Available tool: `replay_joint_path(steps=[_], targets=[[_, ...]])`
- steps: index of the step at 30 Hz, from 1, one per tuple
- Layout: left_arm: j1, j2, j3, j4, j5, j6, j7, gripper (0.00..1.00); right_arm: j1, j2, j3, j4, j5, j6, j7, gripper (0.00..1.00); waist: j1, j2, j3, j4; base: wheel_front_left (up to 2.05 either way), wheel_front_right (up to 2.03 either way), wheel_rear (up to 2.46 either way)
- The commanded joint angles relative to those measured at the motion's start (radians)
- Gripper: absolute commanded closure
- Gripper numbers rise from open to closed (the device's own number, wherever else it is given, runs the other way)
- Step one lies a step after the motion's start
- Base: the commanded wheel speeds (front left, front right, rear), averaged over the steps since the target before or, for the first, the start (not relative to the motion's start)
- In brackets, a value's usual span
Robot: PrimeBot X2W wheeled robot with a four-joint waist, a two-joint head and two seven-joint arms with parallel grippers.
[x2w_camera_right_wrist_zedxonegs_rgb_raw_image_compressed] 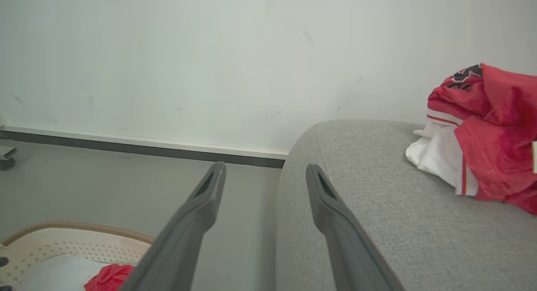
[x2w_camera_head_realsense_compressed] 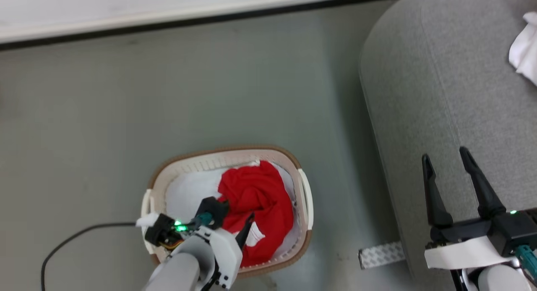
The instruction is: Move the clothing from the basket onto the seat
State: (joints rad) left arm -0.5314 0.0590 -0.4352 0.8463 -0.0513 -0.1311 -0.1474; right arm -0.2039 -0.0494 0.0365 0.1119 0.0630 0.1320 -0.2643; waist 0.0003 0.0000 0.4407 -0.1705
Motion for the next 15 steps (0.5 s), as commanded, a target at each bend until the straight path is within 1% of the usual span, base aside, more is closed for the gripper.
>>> replay_joint_path(steps=[1,5,7,11,15], targets=[[-0.022,0.006,-0.010,0.018,0.010,0.002,0.006,0.00,-0.019,-0.002,0.002,-0.009,0.001,-0.003,0.000,0.00,-0.0003,0.0000,0.060,-0.023,0.00,0.00,0.00],[-0.106,0.011,-0.103,0.118,0.009,0.002,0.036,0.00,-0.051,-0.002,0.023,-0.037,-0.004,-0.003,0.000,0.00,-0.0003,0.0000,0.126,-0.029,0.00,0.00,0.00],[-0.138,0.014,-0.160,0.168,-0.009,0.002,0.062,0.00,-0.063,-0.002,0.035,-0.049,-0.004,-0.003,0.000,0.00,-0.0003,0.0000,0.155,-0.033,0.00,0.00,0.00],[-0.205,0.029,-0.254,0.245,-0.074,0.002,0.125,0.00,-0.081,-0.002,0.053,-0.071,-0.007,-0.003,0.000,0.00,-0.0003,0.0000,0.209,-0.039,0.00,0.00,0.00],[-0.268,0.062,-0.325,0.284,-0.124,0.002,0.141,0.00,-0.087,-0.002,0.065,-0.094,-0.014,-0.003,0.000,0.00,-0.0003,0.0000,0.264,-0.047,0.00,0.00,0.00]])
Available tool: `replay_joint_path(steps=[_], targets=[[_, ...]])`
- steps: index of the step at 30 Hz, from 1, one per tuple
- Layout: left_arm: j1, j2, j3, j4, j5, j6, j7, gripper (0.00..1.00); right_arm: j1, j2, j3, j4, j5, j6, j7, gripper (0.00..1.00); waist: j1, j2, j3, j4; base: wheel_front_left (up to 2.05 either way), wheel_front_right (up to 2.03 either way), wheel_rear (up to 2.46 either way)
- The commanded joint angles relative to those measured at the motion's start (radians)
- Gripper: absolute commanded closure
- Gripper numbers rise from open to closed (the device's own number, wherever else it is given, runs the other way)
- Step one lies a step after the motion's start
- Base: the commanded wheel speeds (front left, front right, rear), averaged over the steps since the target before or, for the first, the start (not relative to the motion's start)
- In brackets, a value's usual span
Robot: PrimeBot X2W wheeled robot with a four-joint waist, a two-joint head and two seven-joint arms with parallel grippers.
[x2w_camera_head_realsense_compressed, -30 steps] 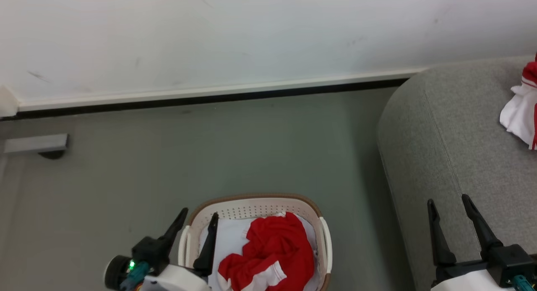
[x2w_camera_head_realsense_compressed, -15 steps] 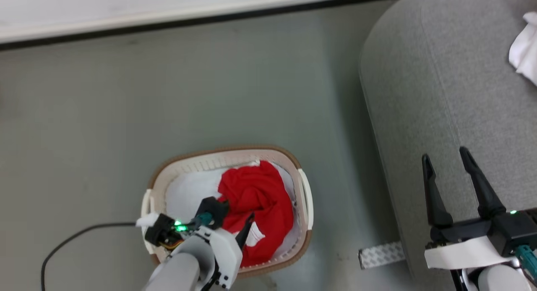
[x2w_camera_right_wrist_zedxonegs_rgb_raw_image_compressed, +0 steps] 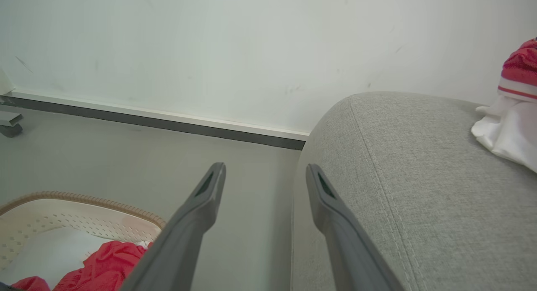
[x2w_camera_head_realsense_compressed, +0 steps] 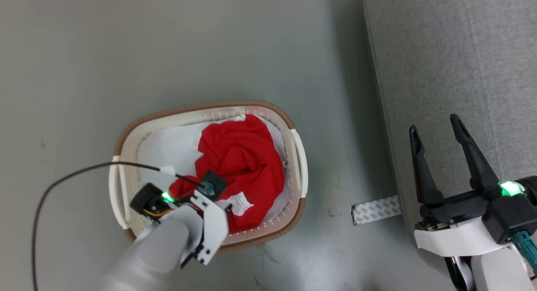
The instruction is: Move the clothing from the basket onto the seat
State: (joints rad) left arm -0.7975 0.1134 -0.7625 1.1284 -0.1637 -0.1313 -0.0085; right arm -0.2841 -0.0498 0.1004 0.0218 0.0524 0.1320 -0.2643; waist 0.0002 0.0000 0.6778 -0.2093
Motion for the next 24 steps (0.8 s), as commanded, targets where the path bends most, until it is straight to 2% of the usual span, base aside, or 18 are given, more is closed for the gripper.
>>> replay_joint_path(steps=[1,11,12,13,14,19,24], targets=[[-0.014,0.013,-0.010,0.011,-0.024,0.002,0.006,0.00,-0.007,-0.001,0.002,-0.010,-0.005,-0.003,0.000,0.00,-0.0002,0.0000,0.041,-0.009,0.00,0.00,0.00],[-0.112,0.032,-0.130,0.045,-0.129,0.002,-0.036,0.00,0.013,-0.001,-0.005,-0.050,-0.035,-0.003,0.000,0.00,-0.0002,0.0000,0.135,-0.008,0.00,0.00,0.00],[-0.115,0.028,-0.139,0.048,-0.140,0.002,-0.047,0.05,0.016,-0.001,-0.006,-0.052,-0.040,-0.003,0.000,0.00,-0.0002,0.0000,0.137,-0.008,0.00,0.00,0.00],[-0.121,0.023,-0.145,0.048,-0.148,0.002,-0.062,0.68,0.018,-0.001,-0.008,-0.054,-0.045,-0.003,0.000,0.00,-0.0002,0.0000,0.139,-0.007,0.00,0.00,0.00],[-0.130,0.020,-0.151,0.048,-0.154,0.002,-0.076,1.00,0.020,-0.001,-0.011,-0.057,-0.049,-0.003,0.000,0.00,-0.0002,0.0000,0.142,-0.004,0.00,0.00,0.00],[-0.138,0.010,-0.210,0.039,-0.224,0.002,-0.100,1.00,0.021,-0.001,-0.017,-0.048,-0.055,-0.003,0.000,0.00,-0.0002,0.0000,0.139,0.025,0.00,0.00,0.00],[-0.091,0.016,-0.234,-0.004,-0.351,0.002,-0.148,1.00,0.007,-0.002,-0.009,-0.019,-0.039,-0.003,0.000,0.00,-0.0002,0.0000,0.061,0.058,0.00,0.00,0.00]])
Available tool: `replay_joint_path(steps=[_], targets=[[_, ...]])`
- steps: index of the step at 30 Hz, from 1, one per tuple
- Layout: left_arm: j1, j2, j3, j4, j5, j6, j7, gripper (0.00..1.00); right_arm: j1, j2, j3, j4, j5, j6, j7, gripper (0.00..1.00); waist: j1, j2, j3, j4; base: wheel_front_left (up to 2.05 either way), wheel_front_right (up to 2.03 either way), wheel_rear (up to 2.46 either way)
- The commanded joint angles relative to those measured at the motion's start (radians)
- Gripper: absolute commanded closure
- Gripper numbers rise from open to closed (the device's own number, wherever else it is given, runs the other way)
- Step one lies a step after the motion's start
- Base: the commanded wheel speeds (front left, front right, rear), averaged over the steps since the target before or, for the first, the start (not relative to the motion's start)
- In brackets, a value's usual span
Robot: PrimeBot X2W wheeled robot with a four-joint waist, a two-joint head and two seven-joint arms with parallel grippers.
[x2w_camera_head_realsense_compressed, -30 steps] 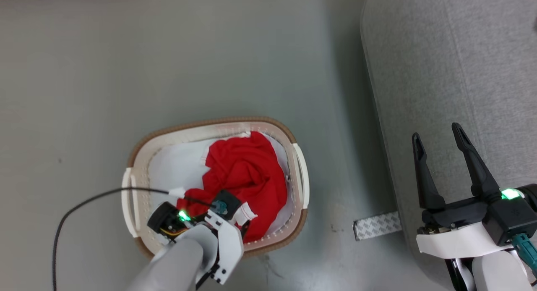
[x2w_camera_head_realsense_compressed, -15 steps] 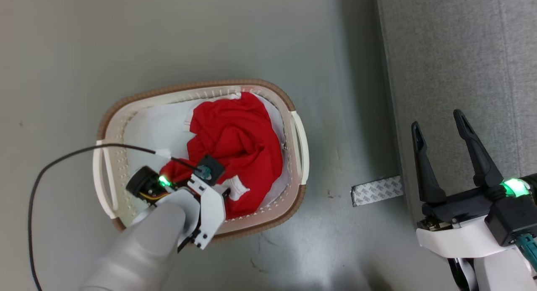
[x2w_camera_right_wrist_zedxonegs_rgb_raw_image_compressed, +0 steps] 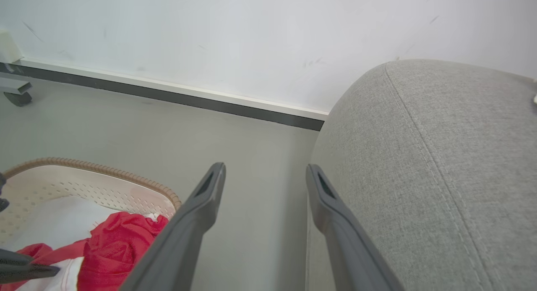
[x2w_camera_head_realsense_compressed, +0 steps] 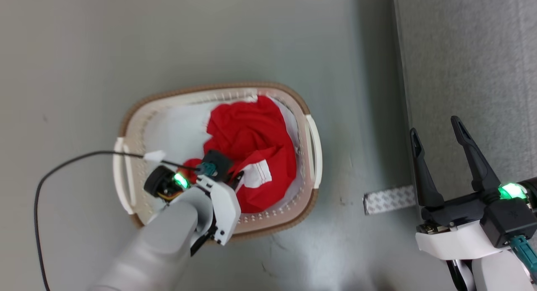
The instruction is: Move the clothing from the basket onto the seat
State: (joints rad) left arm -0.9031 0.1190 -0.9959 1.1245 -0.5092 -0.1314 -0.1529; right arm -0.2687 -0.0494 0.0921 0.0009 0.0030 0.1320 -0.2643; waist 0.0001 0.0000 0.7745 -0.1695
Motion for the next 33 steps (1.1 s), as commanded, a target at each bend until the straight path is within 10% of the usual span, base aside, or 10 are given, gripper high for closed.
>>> replay_joint_path(steps=[1,19,33], targets=[[0.023,0.016,-0.001,-0.012,-0.032,0.002,-0.015,1.00,-0.010,-0.002,0.001,0.009,0.015,-0.003,0.000,0.00,-0.0001,0.0000,-0.055,0.023,0.00,0.00,0.00],[0.177,0.163,0.023,-0.296,-0.327,0.008,-0.100,1.00,0.120,-0.002,-0.024,0.161,0.087,-0.003,0.000,0.00,-0.0001,0.0000,-0.539,0.138,0.00,0.00,0.00],[0.211,0.296,0.111,-0.682,-0.361,0.198,-0.057,1.00,0.248,-0.002,0.019,0.214,0.138,-0.003,0.000,0.00,-0.0001,0.0000,-0.765,0.164,0.00,0.00,0.00]])
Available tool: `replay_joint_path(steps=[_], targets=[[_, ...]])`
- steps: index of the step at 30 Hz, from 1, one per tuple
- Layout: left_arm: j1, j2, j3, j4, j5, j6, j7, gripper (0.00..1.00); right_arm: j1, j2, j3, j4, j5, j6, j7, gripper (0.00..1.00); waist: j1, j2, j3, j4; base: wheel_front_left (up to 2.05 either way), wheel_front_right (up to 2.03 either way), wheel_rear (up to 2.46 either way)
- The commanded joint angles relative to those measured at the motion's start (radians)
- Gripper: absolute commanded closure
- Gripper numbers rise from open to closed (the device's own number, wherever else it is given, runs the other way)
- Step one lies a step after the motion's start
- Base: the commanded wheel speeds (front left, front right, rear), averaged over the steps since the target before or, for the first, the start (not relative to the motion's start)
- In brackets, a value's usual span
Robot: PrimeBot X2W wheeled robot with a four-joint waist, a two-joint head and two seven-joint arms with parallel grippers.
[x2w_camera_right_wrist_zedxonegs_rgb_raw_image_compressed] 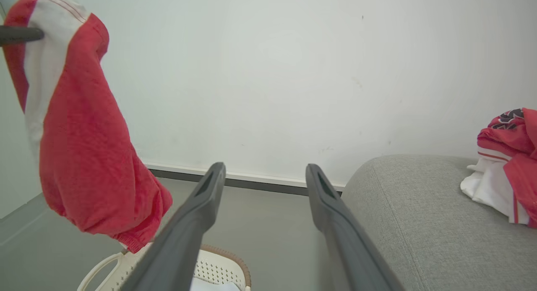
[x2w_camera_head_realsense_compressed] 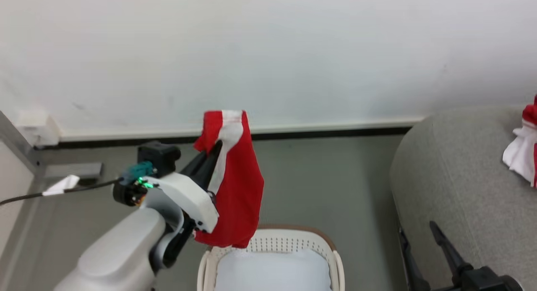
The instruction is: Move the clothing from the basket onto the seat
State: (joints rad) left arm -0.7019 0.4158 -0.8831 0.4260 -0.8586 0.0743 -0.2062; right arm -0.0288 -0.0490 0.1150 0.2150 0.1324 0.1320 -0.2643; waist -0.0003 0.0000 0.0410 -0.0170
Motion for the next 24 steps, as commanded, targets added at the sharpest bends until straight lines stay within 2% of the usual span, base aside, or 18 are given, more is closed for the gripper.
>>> replay_joint_path(steps=[1,10,15,24], targets=[[-0.005,0.032,0.011,-0.050,-0.001,0.023,0.013,1.00,0.019,-0.003,0.005,0.001,0.015,-0.003,0.000,0.00,0.0003,0.0000,-0.045,0.013,0.00,0.00,0.00],[-0.047,0.136,0.054,-0.266,0.023,0.115,0.080,1.00,0.040,-0.003,0.016,0.008,0.019,-0.003,0.000,0.00,0.0003,0.0000,-0.084,0.010,0.00,0.00,0.00],[-0.056,0.175,0.071,-0.362,0.029,0.155,0.106,1.00,0.049,-0.003,0.018,0.005,0.017,-0.003,0.000,0.00,0.0003,0.0000,-0.097,0.005,0.00,0.00,0.00],[-0.038,0.204,0.069,-0.470,0.026,0.188,0.140,1.00,0.028,-0.002,0.042,-0.012,0.016,-0.003,0.000,0.00,0.0003,0.0000,-0.092,0.003,0.00,0.00,0.00]])
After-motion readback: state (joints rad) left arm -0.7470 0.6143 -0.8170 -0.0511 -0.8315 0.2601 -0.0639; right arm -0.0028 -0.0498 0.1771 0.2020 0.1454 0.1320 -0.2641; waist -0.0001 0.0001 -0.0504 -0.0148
